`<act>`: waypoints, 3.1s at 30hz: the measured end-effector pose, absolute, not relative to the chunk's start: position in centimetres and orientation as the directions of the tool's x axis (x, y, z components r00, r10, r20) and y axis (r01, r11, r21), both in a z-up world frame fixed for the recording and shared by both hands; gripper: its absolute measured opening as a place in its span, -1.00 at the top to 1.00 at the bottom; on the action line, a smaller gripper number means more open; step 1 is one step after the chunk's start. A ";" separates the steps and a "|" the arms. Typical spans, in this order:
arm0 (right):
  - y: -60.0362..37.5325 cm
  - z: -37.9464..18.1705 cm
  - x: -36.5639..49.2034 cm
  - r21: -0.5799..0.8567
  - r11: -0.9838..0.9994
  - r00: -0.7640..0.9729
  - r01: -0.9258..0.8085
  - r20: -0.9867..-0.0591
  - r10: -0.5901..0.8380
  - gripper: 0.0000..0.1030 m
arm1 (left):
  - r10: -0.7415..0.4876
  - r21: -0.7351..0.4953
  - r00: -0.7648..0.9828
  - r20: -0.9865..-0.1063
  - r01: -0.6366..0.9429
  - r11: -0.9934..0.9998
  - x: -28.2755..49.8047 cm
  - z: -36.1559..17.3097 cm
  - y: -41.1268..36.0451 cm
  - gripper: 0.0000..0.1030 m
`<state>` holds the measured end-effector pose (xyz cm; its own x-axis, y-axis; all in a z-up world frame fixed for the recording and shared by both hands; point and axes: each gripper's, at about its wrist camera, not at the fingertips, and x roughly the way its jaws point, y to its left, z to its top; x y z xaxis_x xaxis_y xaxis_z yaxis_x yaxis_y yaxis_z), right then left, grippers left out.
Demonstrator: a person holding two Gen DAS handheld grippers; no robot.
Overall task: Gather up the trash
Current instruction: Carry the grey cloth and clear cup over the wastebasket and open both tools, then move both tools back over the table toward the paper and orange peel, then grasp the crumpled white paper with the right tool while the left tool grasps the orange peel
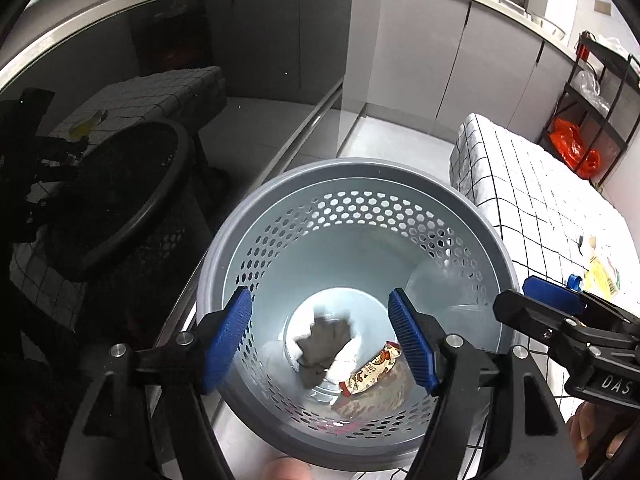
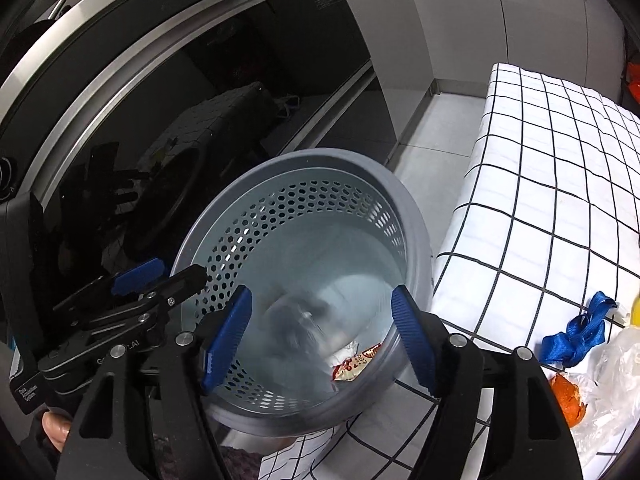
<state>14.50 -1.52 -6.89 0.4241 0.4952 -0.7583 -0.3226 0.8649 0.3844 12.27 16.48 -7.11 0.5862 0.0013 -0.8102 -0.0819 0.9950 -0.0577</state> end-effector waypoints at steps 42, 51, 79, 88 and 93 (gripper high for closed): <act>-16.1 -1.7 5.1 0.379 0.920 0.673 -0.103 -0.654 0.345 -0.35 | -0.165 -0.122 0.675 -0.719 0.112 0.986 8.3 -3.7 7.6 -0.44; -21.5 -1.2 0.7 0.340 0.940 0.728 0.018 -0.649 0.221 -0.36 | -0.216 -0.111 0.669 -0.711 0.197 0.974 7.4 -3.8 3.1 -0.45; -29.5 -6.9 0.0 0.169 0.958 0.658 0.233 -0.752 -0.027 -0.39 | -0.244 -0.062 0.607 -0.757 0.304 0.951 8.0 -7.1 -5.1 -0.75; -30.4 -8.9 3.3 0.147 0.946 0.608 0.289 -0.791 -0.063 -0.40 | -0.222 -0.048 0.578 -0.785 0.301 0.952 8.7 -8.8 -5.5 -0.79; -30.5 -9.8 4.3 0.133 0.945 0.589 0.299 -0.805 -0.073 -0.39 | -0.225 -0.047 0.572 -0.789 0.308 0.950 8.9 -9.3 -5.9 -0.79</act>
